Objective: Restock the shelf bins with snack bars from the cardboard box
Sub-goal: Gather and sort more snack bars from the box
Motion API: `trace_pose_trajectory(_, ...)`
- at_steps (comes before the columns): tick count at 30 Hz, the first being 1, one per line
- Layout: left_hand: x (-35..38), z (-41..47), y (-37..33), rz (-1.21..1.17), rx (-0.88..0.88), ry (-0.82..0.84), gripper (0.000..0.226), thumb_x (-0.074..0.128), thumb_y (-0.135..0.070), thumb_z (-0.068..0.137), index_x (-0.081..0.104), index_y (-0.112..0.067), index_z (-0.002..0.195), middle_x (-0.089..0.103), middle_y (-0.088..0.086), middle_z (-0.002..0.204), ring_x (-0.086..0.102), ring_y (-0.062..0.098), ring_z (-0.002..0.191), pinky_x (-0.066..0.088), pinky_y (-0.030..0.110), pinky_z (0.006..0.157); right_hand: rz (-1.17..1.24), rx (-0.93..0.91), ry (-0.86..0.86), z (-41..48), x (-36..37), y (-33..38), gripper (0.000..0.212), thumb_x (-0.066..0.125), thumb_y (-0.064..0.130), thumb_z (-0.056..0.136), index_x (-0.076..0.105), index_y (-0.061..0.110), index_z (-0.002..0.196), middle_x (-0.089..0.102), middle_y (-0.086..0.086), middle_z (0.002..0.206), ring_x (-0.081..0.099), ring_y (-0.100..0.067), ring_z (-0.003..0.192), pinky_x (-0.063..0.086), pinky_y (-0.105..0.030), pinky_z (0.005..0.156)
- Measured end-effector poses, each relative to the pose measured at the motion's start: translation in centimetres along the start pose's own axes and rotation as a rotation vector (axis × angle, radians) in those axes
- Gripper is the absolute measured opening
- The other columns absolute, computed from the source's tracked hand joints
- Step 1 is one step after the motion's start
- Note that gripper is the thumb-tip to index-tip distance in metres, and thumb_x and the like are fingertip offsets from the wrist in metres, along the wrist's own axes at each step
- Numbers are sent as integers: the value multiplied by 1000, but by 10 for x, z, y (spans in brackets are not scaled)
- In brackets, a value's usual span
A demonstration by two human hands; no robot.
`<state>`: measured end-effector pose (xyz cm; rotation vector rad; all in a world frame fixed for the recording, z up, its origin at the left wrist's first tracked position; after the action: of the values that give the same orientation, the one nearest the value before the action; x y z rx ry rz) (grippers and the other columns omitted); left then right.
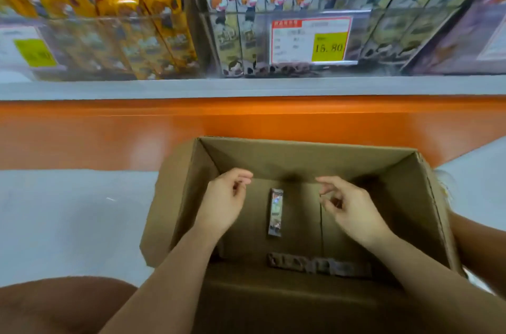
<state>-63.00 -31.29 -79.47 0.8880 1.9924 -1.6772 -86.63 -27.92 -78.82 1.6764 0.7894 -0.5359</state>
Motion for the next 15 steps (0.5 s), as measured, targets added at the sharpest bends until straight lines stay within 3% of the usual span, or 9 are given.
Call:
trace_pose_trajectory(4, 30, 18, 27, 10, -99, 75, 28, 51, -4, 93, 64, -20, 113, 65, -9, 104, 60, 6, 102, 45, 20, 91, -21, 104, 155, 14, 27, -36, 45, 64, 15, 88, 52, 28, 129, 58, 15, 99, 57, 1, 81, 42, -8, 70)
trace_pose_trajectory(7, 52, 27, 40, 65, -144, 183, 28, 51, -9, 95, 60, -21, 118, 64, -8, 109, 56, 3, 101, 40, 17, 85, -33, 161, 251, 24, 44, -52, 46, 66, 21, 87, 51, 30, 129, 59, 12, 104, 58, -4, 93, 47, -17, 81)
trace_pose_trajectory(11, 84, 38, 53, 142, -230, 376, 35, 52, -15, 96, 52, -22, 130, 61, -5, 120, 53, 8, 108, 36, 17, 86, -88, 222, 580, 27, 81, -65, 46, 68, 27, 85, 50, 25, 128, 57, 5, 120, 53, -6, 101, 45, -21, 88)
trace_pose_trajectory(15, 114, 42, 63, 157, -373, 511, 47, 56, -17, 94, 42, -21, 139, 57, 2, 127, 52, 16, 116, 39, 25, 90, -91, 257, 795, 23, 108, -70, 48, 72, 29, 82, 54, 18, 125, 61, 1, 119, 58, -11, 104, 48, -27, 91)
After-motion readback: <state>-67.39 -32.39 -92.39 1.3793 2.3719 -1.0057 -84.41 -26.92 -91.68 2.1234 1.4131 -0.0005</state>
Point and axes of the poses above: each hand's wrist, its own z-axis towards the middle knuckle, its own x-axis out of the palm, y = z × x, the point moved 6 cm from there along z, towards the middle knuckle
